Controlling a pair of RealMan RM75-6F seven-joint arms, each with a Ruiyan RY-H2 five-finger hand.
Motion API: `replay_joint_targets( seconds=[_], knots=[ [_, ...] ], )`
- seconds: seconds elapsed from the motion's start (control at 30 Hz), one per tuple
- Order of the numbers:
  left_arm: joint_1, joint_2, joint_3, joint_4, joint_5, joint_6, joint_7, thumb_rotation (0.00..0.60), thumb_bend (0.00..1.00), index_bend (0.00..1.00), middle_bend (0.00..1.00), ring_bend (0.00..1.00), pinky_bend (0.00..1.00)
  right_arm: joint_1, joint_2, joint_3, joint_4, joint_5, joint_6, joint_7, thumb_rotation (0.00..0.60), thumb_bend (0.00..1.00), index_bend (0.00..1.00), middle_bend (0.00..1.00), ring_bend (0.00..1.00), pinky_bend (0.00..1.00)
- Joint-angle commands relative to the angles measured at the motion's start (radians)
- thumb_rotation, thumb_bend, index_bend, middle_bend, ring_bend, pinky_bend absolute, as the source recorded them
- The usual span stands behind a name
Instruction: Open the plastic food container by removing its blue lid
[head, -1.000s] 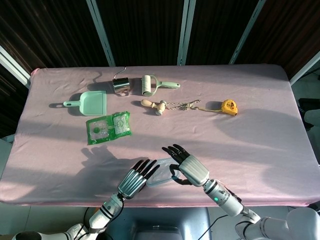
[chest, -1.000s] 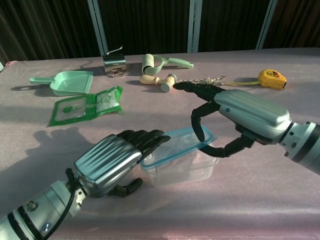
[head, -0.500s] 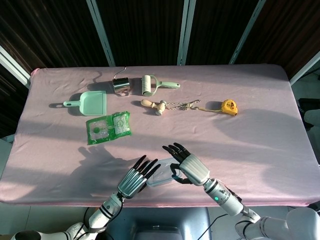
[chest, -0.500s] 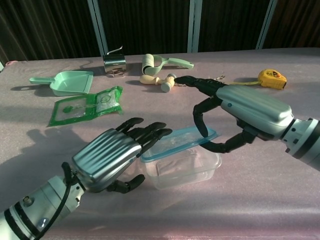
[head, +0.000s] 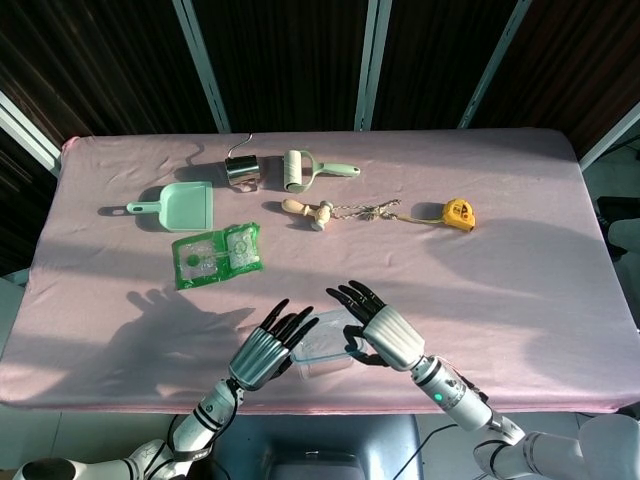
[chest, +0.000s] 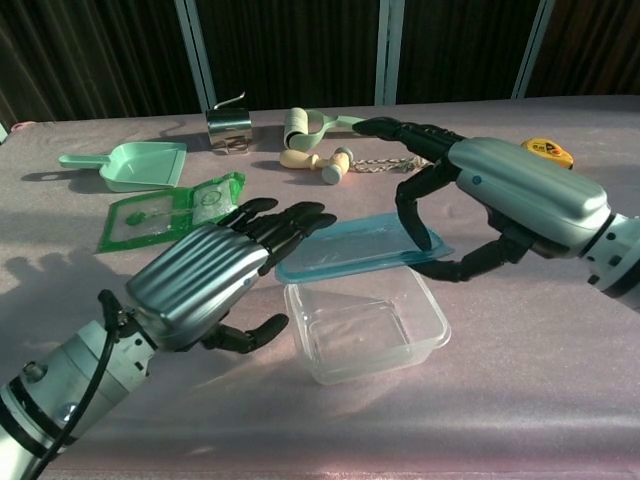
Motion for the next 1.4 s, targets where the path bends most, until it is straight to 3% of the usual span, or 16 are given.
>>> replay_joint_targets(
  seconds=[0.03, 0.37, 0.6, 0.8, 0.93, 0.97, 1.03, 1.13, 1.27, 1.4],
  knots=[
    [-0.001, 0.010, -0.010, -0.007, -0.004, 0.007, -0.003, 0.600, 0.34, 0.00, 0.00, 0.00, 0.00, -0.001, 0.015, 0.008, -0.014, 0.000, 0.010, -0.010, 0.600, 0.61, 0.82, 0.13, 0.00, 0.00],
    [0.015, 0.084, -0.026, -0.038, -0.012, 0.049, 0.006, 0.600, 0.34, 0.00, 0.00, 0.00, 0.00, -0.016, 0.069, 0.054, 0.028, 0.083, -0.018, -0.036, 0.600, 0.61, 0.82, 0.13, 0.00, 0.00],
    [0.030, 0.121, -0.027, -0.044, -0.021, 0.063, 0.004, 0.600, 0.34, 0.00, 0.00, 0.00, 0.00, -0.016, 0.034, 0.086, 0.184, 0.162, -0.079, -0.061, 0.600, 0.61, 0.80, 0.13, 0.00, 0.00],
    [0.040, 0.138, -0.027, -0.049, -0.028, 0.070, 0.003, 0.600, 0.34, 0.00, 0.00, 0.00, 0.00, -0.008, -0.013, 0.072, 0.281, 0.184, -0.143, -0.046, 0.600, 0.61, 0.77, 0.13, 0.00, 0.00],
    [0.049, 0.145, -0.021, -0.050, -0.026, 0.077, 0.000, 0.600, 0.34, 0.00, 0.00, 0.00, 0.00, -0.005, -0.034, 0.056, 0.316, 0.197, -0.194, -0.051, 0.600, 0.60, 0.60, 0.13, 0.00, 0.00],
    [0.050, 0.146, -0.020, -0.052, -0.026, 0.079, -0.001, 0.600, 0.34, 0.00, 0.00, 0.00, 0.00, -0.005, -0.034, 0.054, 0.317, 0.199, -0.201, -0.046, 0.600, 0.60, 0.53, 0.13, 0.00, 0.00],
    [0.055, 0.151, -0.018, -0.057, -0.024, 0.085, 0.000, 0.600, 0.34, 0.00, 0.00, 0.00, 0.00, -0.006, -0.029, 0.048, 0.313, 0.206, -0.221, -0.040, 0.600, 0.55, 0.27, 0.10, 0.00, 0.00],
    [0.059, 0.158, -0.016, -0.063, -0.022, 0.090, 0.001, 0.600, 0.34, 0.00, 0.00, 0.00, 0.00, -0.009, -0.010, 0.044, 0.288, 0.222, -0.251, -0.046, 0.600, 0.40, 0.05, 0.03, 0.00, 0.00],
    [0.077, 0.172, 0.000, -0.073, -0.024, 0.094, -0.008, 0.600, 0.34, 0.00, 0.00, 0.00, 0.00, -0.026, 0.056, 0.041, 0.186, 0.266, -0.303, -0.116, 0.600, 0.24, 0.00, 0.00, 0.00, 0.00],
    [0.098, 0.200, 0.004, -0.091, -0.045, 0.091, -0.018, 0.600, 0.34, 0.00, 0.00, 0.00, 0.01, -0.049, 0.128, 0.041, 0.074, 0.316, -0.339, -0.202, 0.600, 0.17, 0.00, 0.00, 0.00, 0.00]
  ],
)
